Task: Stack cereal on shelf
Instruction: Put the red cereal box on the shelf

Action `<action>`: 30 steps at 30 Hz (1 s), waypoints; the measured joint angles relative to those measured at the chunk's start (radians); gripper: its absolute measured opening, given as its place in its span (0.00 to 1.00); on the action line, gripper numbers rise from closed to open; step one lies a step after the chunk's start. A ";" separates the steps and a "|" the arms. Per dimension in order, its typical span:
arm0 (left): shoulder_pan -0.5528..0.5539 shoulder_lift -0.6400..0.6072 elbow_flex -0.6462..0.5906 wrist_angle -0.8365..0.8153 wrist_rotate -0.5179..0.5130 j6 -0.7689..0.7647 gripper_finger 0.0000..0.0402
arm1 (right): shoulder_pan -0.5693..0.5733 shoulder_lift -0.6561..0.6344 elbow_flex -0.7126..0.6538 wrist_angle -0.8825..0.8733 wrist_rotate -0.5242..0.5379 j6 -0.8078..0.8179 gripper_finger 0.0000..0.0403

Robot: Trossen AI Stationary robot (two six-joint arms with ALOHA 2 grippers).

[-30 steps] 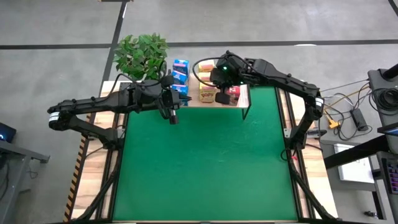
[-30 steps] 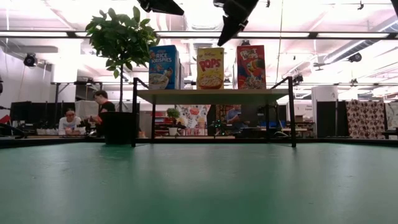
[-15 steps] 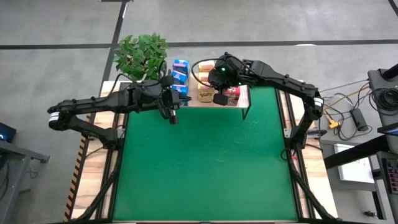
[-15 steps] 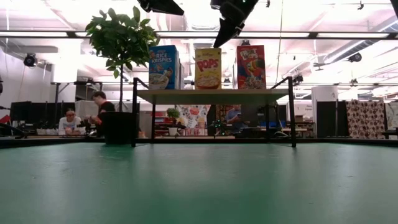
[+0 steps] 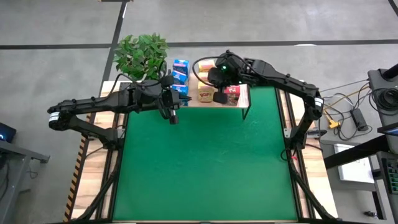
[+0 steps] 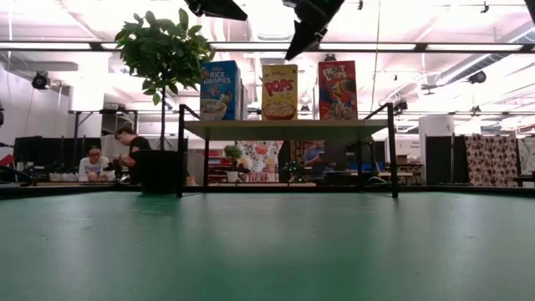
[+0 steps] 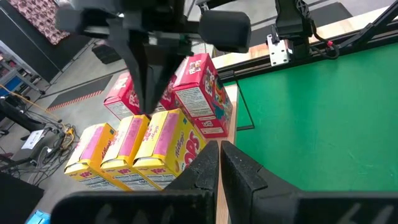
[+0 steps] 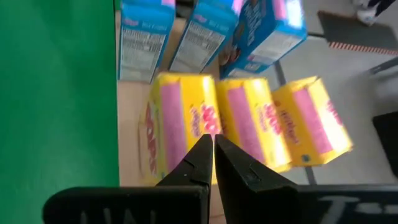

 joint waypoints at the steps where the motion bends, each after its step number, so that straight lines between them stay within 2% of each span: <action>1: 0.000 0.000 0.000 0.000 0.000 0.000 0.00 | 0.000 0.000 0.007 0.006 0.000 -0.006 0.02; 9: 0.000 0.000 0.000 0.000 0.000 0.000 0.00 | -0.036 0.000 0.014 0.095 -0.003 -0.053 0.02; 20: 0.002 0.000 0.000 0.000 -0.005 0.013 0.00 | -0.142 0.040 0.007 0.218 -0.098 -0.075 0.02; 24: 0.002 0.000 0.000 -0.014 -0.077 0.029 0.00 | -0.152 0.046 0.007 0.236 -0.109 -0.093 0.02; 30: 0.007 -0.002 0.000 -0.065 -0.277 0.078 0.00 | -0.157 0.046 0.007 0.280 -0.230 -0.082 0.02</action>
